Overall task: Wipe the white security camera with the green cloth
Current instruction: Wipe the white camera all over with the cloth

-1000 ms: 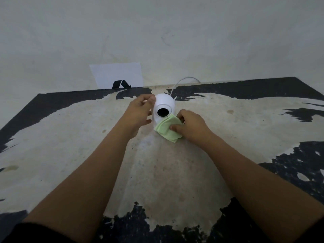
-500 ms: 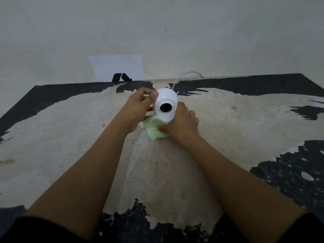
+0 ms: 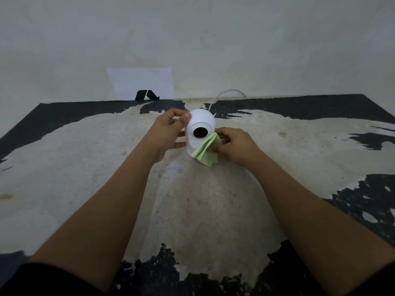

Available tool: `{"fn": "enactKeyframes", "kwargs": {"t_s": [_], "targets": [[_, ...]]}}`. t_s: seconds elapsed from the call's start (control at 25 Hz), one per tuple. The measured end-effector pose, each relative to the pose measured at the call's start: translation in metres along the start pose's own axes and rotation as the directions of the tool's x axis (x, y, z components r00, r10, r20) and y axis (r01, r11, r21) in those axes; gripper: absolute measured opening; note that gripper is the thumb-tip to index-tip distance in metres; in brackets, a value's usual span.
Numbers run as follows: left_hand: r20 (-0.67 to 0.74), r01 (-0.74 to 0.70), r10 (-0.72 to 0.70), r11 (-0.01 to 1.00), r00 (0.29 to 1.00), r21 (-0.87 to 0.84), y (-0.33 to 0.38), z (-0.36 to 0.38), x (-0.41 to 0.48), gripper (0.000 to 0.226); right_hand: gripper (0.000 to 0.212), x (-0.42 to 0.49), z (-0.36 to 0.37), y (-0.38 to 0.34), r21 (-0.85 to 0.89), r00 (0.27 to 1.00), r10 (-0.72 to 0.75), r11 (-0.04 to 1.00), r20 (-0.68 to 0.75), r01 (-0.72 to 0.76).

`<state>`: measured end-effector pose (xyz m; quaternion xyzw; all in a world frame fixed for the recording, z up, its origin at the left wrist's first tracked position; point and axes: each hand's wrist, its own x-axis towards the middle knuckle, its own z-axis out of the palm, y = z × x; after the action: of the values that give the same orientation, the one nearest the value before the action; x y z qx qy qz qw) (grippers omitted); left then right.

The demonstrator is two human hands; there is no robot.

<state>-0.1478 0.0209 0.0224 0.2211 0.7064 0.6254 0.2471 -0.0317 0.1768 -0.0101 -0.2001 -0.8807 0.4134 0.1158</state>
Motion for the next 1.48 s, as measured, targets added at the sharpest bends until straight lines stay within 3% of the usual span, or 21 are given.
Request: {"fn": "enactKeyframes", "kwargs": {"t_s": [0.08, 0.2, 0.32, 0.52, 0.68, 0.8, 0.88, 1.08, 1.2, 1.32, 1.44, 1.48], "targets": [[0.004, -0.011, 0.011, 1.0, 1.0, -0.01, 0.0, 0.0, -0.001, 0.016, 0.061, 0.0, 0.012, -0.005, 0.006, 0.999, 0.032, 0.999, -0.009, -0.032], [-0.007, -0.023, 0.023, 0.999, 1.0, 0.025, -0.002, 0.001, -0.001, 0.021, 0.087, 0.004, 0.04, -0.016, -0.186, 0.982, 0.131, 0.97, -0.138, -0.156], [-0.002, -0.042, 0.043, 0.997, 0.999, 0.057, -0.002, 0.0, 0.0, 0.022, 0.093, 0.0, 0.057, -0.027, -0.278, 0.944, 0.203, 0.921, -0.259, -0.274], [0.018, -0.031, 0.031, 0.999, 0.999, 0.013, -0.002, -0.001, 0.001, 0.018, 0.081, 0.0, 0.036, -0.012, -0.278, 0.984, 0.144, 0.946, -0.108, -0.169], [0.015, -0.015, 0.014, 1.0, 1.0, 0.012, -0.001, -0.001, 0.001, 0.02, 0.04, 0.002, 0.004, 0.0, -0.154, 0.999, 0.028, 0.988, -0.021, -0.031], [0.006, -0.017, 0.017, 1.0, 1.0, 0.022, -0.002, -0.001, 0.001, 0.02, 0.031, 0.0, -0.007, 0.001, -0.126, 1.0, -0.007, 0.992, 0.008, 0.008], [0.007, -0.024, 0.024, 1.0, 1.0, 0.018, -0.002, -0.001, 0.001, 0.018, 0.041, 0.001, -0.001, -0.001, -0.103, 1.0, 0.029, 0.994, -0.002, -0.03], [0.015, -0.047, 0.046, 0.998, 0.999, 0.03, -0.003, 0.0, 0.0, 0.018, 0.082, -0.001, 0.04, -0.015, -0.368, 0.982, 0.1, 0.917, -0.163, -0.154], [0.001, -0.063, 0.063, 0.995, 0.998, 0.073, -0.003, -0.002, 0.001, 0.017, 0.086, -0.009, 0.058, -0.028, -0.389, 0.948, 0.163, 0.883, -0.273, -0.263], [0.011, -0.063, 0.063, 0.997, 0.998, 0.039, -0.005, -0.002, 0.001, 0.018, 0.07, -0.012, 0.046, -0.025, -0.443, 0.97, 0.146, 0.869, -0.197, -0.221], [0.003, -0.068, 0.068, 0.998, 0.998, 0.01, -0.007, -0.001, 0.0, 0.019, 0.022, -0.016, 0.024, -0.016, -0.392, 0.981, 0.142, 0.901, -0.134, -0.184], [0.001, -0.067, 0.067, 0.998, 0.998, 0.013, -0.008, 0.0, -0.001, 0.021, 0.015, -0.019, 0.018, -0.012, -0.323, 0.981, 0.137, 0.93, -0.136, -0.175]]}}
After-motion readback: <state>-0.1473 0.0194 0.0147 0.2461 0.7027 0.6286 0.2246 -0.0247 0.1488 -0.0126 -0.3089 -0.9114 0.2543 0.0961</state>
